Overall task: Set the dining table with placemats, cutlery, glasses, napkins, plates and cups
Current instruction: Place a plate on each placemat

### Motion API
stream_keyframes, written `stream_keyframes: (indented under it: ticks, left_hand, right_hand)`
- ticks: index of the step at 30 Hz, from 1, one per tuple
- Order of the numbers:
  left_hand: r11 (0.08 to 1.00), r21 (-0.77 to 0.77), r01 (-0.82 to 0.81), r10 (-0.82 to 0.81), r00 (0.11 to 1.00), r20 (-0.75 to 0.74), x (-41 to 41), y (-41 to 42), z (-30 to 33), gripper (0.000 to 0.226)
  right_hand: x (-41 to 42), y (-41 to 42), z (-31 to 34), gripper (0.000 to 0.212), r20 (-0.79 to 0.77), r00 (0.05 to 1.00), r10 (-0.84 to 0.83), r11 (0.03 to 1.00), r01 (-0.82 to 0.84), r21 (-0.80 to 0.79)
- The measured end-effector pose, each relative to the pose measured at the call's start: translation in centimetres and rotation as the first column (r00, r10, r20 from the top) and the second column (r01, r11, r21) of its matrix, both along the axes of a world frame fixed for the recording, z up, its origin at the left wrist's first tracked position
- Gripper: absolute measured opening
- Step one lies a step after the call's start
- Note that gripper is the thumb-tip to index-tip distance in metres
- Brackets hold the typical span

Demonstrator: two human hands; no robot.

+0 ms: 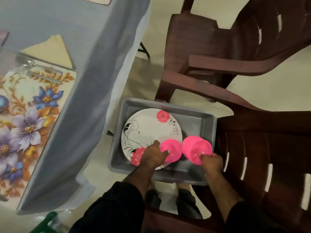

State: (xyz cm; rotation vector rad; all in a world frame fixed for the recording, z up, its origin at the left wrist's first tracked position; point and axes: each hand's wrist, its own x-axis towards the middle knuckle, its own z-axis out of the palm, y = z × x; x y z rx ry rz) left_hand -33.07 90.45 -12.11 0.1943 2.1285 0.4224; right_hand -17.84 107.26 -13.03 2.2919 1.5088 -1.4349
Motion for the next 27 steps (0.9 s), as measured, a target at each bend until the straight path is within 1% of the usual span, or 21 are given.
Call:
stream_keyframes:
  ticks: [3,5,7,8,11,13,14,16,18,19,20,21,22,23,24,25,27]
  left_hand:
    - [0.999,-0.016,0.036,-0.037,0.998,-0.045,1.1,1.9,-0.8,0.061]
    - [0.999,-0.024,0.041,-0.043,0.996,-0.081,1.5,3.1,-1.3,0.049]
    - [0.999,-0.037,0.027,-0.031,0.992,-0.119,1.3,3.8,-1.7,0.034]
    - [0.999,-0.039,-0.003,-0.002,0.991,-0.132,1.1,3.8,-1.9,0.032]
    - [0.994,-0.038,-0.106,0.098,0.981,-0.169,0.3,3.1,-2.1,0.030]
    - [0.990,-0.038,-0.137,0.127,0.972,-0.200,-0.3,2.3,-1.7,0.027]
    - [0.989,-0.038,-0.142,0.131,0.968,-0.213,-0.6,2.0,-1.3,0.025]
    - [0.985,-0.037,-0.168,0.155,0.960,-0.233,-1.3,1.4,-0.9,0.025]
    - [0.976,-0.022,-0.217,0.207,0.952,-0.224,-2.1,1.2,-1.1,0.028]
    - [0.971,-0.002,-0.239,0.233,0.949,-0.212,-2.6,1.2,-1.5,0.031]
    - [0.967,0.020,-0.256,0.255,0.947,-0.195,-2.9,1.3,-2.0,0.032]
    - [0.966,0.039,-0.255,0.258,0.949,-0.180,-3.1,1.4,-2.8,0.033]
    - [0.969,0.057,-0.242,0.248,0.953,-0.172,-3.1,1.8,-3.1,0.034]
    - [0.974,0.065,-0.217,0.225,0.960,-0.168,-2.8,2.2,-3.3,0.035]
    - [0.979,0.077,-0.188,0.199,0.966,-0.168,-2.4,2.9,-2.6,0.036]
    - [0.983,0.085,-0.162,0.174,0.971,-0.162,-1.8,3.5,-2.2,0.036]
    - [0.984,0.102,-0.143,0.158,0.975,-0.158,-0.6,4.5,-1.4,0.032]
  right_hand:
    - [0.9,0.9,-0.9,0.027,-0.001,0.991,-0.131,0.991,0.131,0.000]
    - [1.0,1.5,-2.1,0.030,-0.033,0.985,-0.167,0.986,0.167,-0.005]
    - [0.6,2.4,-3.5,0.031,-0.049,0.982,-0.181,0.983,0.181,0.004]
    - [0.4,2.9,-4.6,0.035,-0.037,0.983,-0.178,0.984,0.178,0.005]
    - [-0.3,4.8,-9.6,0.054,0.004,0.989,-0.146,0.989,0.146,-0.033]
    - [-2.0,5.0,-10.0,0.063,0.033,0.989,-0.144,0.988,0.146,-0.044]
    - [-3.0,4.8,-8.4,0.064,0.024,0.989,-0.143,0.988,0.144,-0.052]
    - [-4.0,4.1,-7.6,0.063,0.028,0.987,-0.156,0.985,0.158,-0.066]
    - [-4.4,3.4,-6.0,0.064,-0.003,0.980,-0.200,0.976,0.199,-0.090]
    - [-4.7,3.2,-5.0,0.064,-0.040,0.971,-0.234,0.968,0.229,-0.104]
    - [-4.8,2.9,-4.2,0.061,-0.109,0.954,-0.281,0.955,0.266,-0.135]
    - [-5.0,2.8,-3.3,0.051,-0.189,0.917,-0.352,0.931,0.322,-0.173]
    - [-5.0,2.8,-2.6,0.040,-0.271,0.859,-0.434,0.896,0.380,-0.229]
    - [-4.7,2.8,-2.1,0.032,-0.314,0.815,-0.487,0.867,0.407,-0.288]
    - [-4.3,2.8,-1.5,0.028,-0.325,0.804,-0.497,0.856,0.394,-0.334]
    - [-3.6,2.8,-1.0,0.028,-0.322,0.817,-0.478,0.860,0.361,-0.361]
    - [-2.1,2.5,-0.2,0.033,-0.287,0.871,-0.399,0.886,0.286,-0.364]
